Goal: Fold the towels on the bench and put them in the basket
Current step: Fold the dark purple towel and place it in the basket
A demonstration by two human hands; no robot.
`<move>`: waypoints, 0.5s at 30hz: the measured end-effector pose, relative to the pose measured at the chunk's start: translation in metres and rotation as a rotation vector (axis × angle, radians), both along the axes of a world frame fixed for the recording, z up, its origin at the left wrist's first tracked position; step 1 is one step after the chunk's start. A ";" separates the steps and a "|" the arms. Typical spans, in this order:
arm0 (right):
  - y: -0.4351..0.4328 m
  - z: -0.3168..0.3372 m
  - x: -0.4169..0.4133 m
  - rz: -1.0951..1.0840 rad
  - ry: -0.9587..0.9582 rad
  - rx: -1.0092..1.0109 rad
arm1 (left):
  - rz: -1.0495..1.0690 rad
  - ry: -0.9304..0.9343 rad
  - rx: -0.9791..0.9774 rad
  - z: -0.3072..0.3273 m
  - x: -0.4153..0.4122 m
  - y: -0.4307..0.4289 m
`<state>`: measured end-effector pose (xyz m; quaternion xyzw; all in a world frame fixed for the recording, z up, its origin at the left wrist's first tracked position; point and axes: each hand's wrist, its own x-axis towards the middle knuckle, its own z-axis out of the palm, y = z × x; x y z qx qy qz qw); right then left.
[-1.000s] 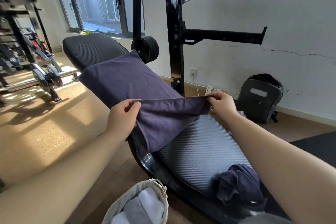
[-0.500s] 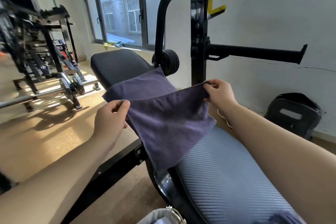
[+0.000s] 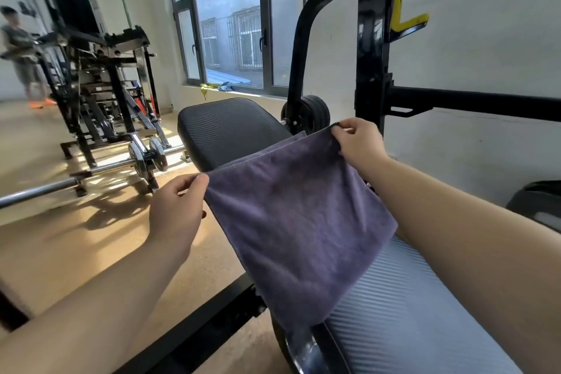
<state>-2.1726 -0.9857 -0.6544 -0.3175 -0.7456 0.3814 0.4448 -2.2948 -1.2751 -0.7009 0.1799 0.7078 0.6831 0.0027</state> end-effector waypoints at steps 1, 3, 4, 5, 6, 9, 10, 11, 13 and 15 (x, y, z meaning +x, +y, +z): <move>0.001 0.002 -0.009 0.011 0.004 0.007 | 0.009 -0.030 0.023 0.000 -0.006 0.000; 0.001 0.005 -0.024 0.034 0.003 0.012 | 0.012 -0.076 0.059 0.001 -0.016 -0.001; 0.001 0.005 -0.031 0.044 0.001 0.013 | 0.003 -0.090 0.070 0.000 -0.021 -0.002; 0.001 0.005 -0.037 0.046 -0.010 0.020 | -0.011 -0.096 0.066 0.000 -0.025 -0.002; 0.001 0.004 -0.042 0.039 -0.032 0.028 | -0.025 -0.096 0.053 -0.002 -0.028 -0.002; 0.005 -0.003 -0.055 0.031 -0.101 0.022 | -0.074 -0.129 -0.006 -0.008 -0.033 -0.003; 0.007 -0.006 -0.059 0.042 -0.120 0.006 | -0.099 -0.157 -0.016 -0.010 -0.035 -0.003; 0.009 -0.009 -0.063 0.055 -0.142 -0.011 | -0.126 -0.193 -0.019 -0.011 -0.036 -0.003; 0.009 -0.014 -0.068 0.091 -0.188 -0.065 | -0.169 -0.262 -0.014 -0.013 -0.039 -0.003; 0.010 -0.017 -0.071 0.146 -0.211 -0.129 | -0.188 -0.294 -0.006 -0.014 -0.040 -0.002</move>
